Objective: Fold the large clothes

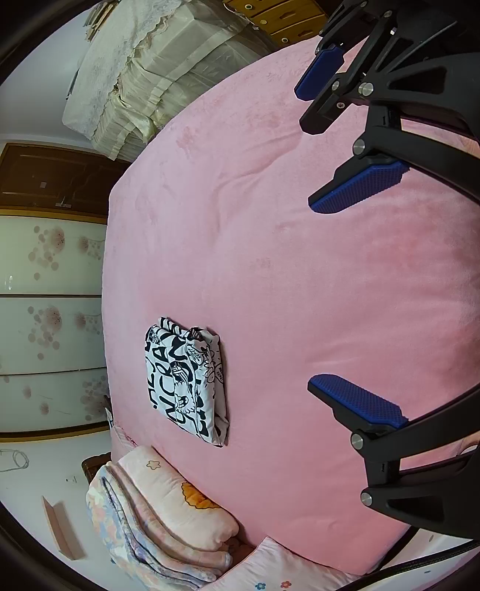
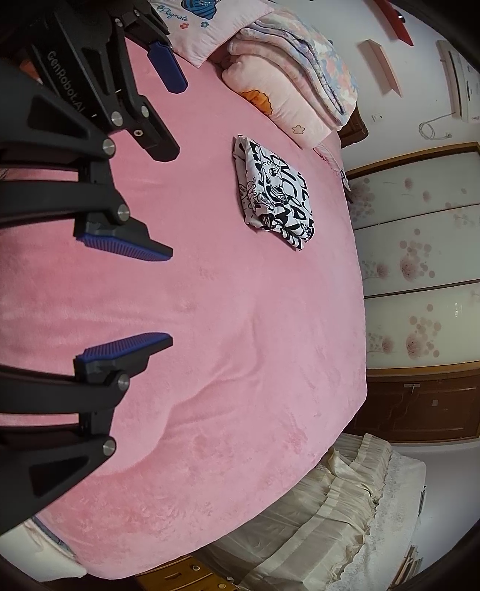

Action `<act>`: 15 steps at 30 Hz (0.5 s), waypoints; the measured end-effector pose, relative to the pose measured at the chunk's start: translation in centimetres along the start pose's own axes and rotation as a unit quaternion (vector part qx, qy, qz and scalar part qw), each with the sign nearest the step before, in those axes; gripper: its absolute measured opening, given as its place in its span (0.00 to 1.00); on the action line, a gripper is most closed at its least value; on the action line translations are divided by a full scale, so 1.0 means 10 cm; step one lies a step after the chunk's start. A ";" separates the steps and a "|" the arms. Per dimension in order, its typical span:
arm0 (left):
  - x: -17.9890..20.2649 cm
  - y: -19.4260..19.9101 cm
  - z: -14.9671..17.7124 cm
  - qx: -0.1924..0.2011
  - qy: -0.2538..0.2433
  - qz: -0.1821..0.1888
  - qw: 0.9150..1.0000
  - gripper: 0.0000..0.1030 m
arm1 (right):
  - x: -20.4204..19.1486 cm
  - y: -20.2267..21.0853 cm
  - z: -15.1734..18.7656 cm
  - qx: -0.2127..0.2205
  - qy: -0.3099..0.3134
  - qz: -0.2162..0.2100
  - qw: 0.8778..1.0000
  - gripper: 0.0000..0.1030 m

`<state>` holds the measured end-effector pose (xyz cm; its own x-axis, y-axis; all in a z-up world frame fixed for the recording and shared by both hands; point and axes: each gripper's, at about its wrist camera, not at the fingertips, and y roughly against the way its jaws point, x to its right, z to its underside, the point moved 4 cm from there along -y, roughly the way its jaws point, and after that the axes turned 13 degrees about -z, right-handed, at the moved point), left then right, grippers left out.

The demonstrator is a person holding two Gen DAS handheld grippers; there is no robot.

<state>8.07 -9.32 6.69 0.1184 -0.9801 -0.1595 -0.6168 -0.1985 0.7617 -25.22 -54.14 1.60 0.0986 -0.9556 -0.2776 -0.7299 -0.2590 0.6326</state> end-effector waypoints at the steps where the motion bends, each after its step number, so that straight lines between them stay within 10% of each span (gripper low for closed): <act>1: 0.00 0.00 0.00 -0.001 0.001 0.001 1.000 0.85 | 0.00 0.00 0.01 0.000 -0.001 -0.001 1.000 0.40; 15: -0.03 -0.05 0.01 -0.008 0.002 -0.002 1.000 0.85 | 0.00 -0.01 0.03 -0.001 -0.001 0.000 1.000 0.40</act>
<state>8.23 -8.95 6.30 0.1232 -0.9794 -0.1601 -0.6042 -0.2020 0.7708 -25.30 -54.03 1.33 0.0983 -0.9554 -0.2786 -0.7281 -0.2599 0.6343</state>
